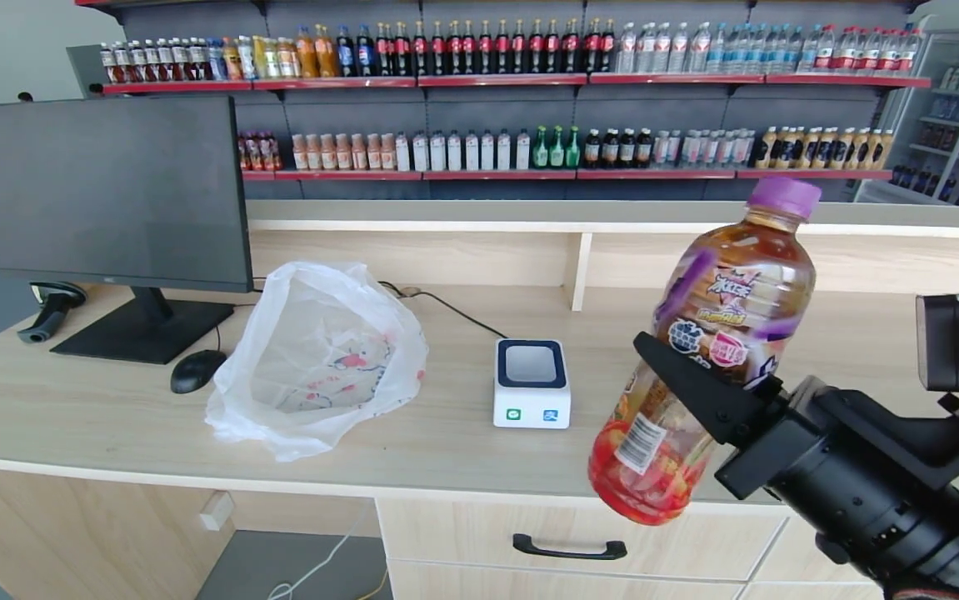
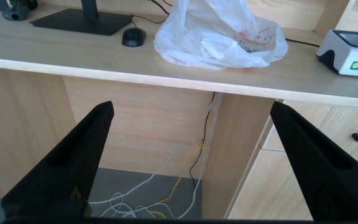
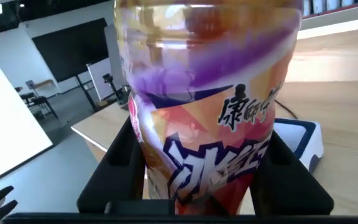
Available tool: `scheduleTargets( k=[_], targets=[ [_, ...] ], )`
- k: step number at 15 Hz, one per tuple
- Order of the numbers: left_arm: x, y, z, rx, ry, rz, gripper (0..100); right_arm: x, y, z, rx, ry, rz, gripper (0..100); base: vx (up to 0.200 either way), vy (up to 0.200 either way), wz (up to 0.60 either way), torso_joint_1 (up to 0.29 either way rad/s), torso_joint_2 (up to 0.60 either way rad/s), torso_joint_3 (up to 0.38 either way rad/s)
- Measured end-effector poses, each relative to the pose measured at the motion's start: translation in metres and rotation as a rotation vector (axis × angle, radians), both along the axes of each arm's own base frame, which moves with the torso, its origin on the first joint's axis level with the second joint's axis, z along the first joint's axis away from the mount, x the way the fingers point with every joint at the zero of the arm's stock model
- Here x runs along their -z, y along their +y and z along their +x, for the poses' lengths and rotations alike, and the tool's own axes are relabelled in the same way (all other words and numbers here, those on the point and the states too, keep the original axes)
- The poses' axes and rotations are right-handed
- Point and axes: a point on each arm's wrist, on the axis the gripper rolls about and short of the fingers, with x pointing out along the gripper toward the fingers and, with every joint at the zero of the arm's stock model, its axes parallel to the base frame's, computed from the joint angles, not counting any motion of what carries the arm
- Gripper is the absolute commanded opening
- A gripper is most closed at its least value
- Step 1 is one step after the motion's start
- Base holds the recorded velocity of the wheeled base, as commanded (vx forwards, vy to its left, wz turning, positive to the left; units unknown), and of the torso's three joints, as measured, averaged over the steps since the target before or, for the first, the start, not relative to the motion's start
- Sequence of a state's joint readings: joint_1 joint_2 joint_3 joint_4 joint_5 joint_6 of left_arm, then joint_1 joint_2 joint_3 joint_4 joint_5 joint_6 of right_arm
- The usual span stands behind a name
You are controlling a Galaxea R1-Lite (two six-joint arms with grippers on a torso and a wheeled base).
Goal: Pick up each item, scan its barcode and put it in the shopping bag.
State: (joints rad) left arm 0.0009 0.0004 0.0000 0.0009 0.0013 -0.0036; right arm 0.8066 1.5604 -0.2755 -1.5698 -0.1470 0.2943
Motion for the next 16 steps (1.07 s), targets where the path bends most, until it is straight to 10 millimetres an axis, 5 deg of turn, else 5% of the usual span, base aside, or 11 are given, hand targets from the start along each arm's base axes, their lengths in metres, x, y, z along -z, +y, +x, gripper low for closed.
scheduleTargets(
  k=[6,12,16],
  targets=[
    [0.000,0.000,0.000,0.000,0.000,0.000,100,0.003,0.016,0.007,-0.222,0.076,0.066,0,0.000,0.000,0.00,0.000,0.00,0.000],
    [0.000,0.000,0.000,0.000,0.000,0.000,100,-0.029,0.047,0.007,-0.414,0.142,0.322,0,0.000,0.000,0.00,0.000,0.00,0.000],
    [0.000,0.000,0.000,-0.001,0.000,0.000,100,-0.057,0.050,-0.003,-0.511,0.131,0.462,0,0.000,0.000,0.00,0.000,0.00,0.000]
  ],
)
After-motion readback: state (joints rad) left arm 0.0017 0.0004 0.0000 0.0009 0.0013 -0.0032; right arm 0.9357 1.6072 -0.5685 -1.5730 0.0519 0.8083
